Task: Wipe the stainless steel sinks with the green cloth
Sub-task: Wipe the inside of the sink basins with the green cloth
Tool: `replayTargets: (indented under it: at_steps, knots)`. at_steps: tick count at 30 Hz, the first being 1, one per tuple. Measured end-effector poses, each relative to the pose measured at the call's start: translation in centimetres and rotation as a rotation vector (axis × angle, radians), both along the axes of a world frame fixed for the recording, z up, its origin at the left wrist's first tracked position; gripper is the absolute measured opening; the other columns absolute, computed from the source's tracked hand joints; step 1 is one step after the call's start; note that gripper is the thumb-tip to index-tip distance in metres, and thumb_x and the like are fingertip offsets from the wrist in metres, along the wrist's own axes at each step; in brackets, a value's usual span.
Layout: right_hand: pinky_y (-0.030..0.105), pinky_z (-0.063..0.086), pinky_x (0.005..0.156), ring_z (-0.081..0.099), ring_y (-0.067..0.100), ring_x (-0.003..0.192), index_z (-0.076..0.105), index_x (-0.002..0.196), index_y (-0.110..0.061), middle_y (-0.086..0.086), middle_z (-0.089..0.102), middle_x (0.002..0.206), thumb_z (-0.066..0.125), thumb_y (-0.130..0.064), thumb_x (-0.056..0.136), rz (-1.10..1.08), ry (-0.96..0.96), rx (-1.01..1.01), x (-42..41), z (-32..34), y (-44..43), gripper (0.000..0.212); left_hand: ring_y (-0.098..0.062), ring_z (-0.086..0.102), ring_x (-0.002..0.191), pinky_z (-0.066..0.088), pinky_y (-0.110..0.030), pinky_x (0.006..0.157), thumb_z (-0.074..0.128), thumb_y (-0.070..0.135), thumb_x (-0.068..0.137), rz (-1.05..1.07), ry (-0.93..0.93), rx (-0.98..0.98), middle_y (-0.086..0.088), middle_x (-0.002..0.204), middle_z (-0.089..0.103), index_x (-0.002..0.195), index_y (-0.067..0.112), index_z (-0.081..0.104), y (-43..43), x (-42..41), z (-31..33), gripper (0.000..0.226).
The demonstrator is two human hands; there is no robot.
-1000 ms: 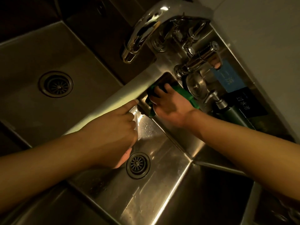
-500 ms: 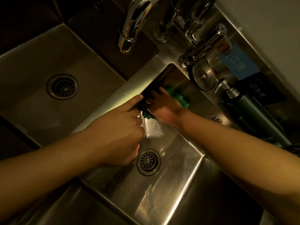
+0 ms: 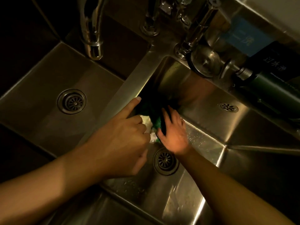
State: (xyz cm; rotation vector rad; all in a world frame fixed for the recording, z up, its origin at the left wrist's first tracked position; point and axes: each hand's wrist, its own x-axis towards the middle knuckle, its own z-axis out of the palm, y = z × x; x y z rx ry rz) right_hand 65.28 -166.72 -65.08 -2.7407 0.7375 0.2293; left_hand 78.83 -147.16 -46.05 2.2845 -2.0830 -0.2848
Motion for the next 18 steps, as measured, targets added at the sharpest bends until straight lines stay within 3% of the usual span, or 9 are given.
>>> replayTargets:
  at_steps: [5, 8, 12, 18]
  knots:
    - [0.057, 0.020, 0.123, 0.004, 0.031, 0.156, -0.002, 0.162, -0.029, 0.001, 0.002, 0.170, 0.052, -0.066, 0.088, 0.088, 0.094, 0.056, 1.4, -3.3, -1.8, 0.099, -0.021, 0.066, 0.083, 0.004, -0.055, 0.129, 0.054, 0.041, 0.086, -0.009, -0.008, 0.026, 0.001, 0.070, 0.066, 0.072, 0.022, 0.073, -0.1, 0.1, 0.5, 0.030]
    - [0.060, 0.027, 0.118, 0.012, 0.033, 0.155, 0.006, 0.163, -0.027, 0.003, 0.011, 0.170, 0.050, -0.056, 0.092, 0.052, 0.000, 0.066, 1.3, -4.8, -1.4, 0.089, -0.021, 0.067, 0.084, 0.009, -0.056, 0.128, 0.055, 0.042, 0.085, -0.008, 0.008, 0.045, 0.001, 0.070, 0.067, 0.072, 0.023, 0.072, -0.2, 0.1, 0.5, 0.029]
    - [0.051, 0.025, 0.116, 0.020, 0.035, 0.152, 0.029, 0.160, -0.024, 0.008, 0.020, 0.168, 0.055, -0.045, 0.093, -0.031, -0.157, 0.076, 1.1, -6.5, 3.3, 0.075, -0.019, 0.069, 0.088, 0.003, -0.053, 0.129, 0.056, 0.043, 0.083, -0.012, 0.008, 0.081, 0.002, 0.072, 0.070, 0.074, 0.022, 0.075, -0.4, 0.1, 0.8, 0.030]
    - [0.049, 0.035, 0.101, 0.032, 0.038, 0.143, 0.036, 0.154, -0.030, 0.009, 0.025, 0.164, 0.053, -0.050, 0.093, 0.030, -0.118, 0.147, -2.3, -6.4, 11.6, 0.067, -0.015, 0.066, 0.083, 0.003, -0.050, 0.129, 0.059, 0.037, 0.085, -0.009, 0.035, 0.108, 0.008, 0.066, 0.063, 0.066, 0.024, 0.069, -0.5, -0.3, 2.0, 0.025]
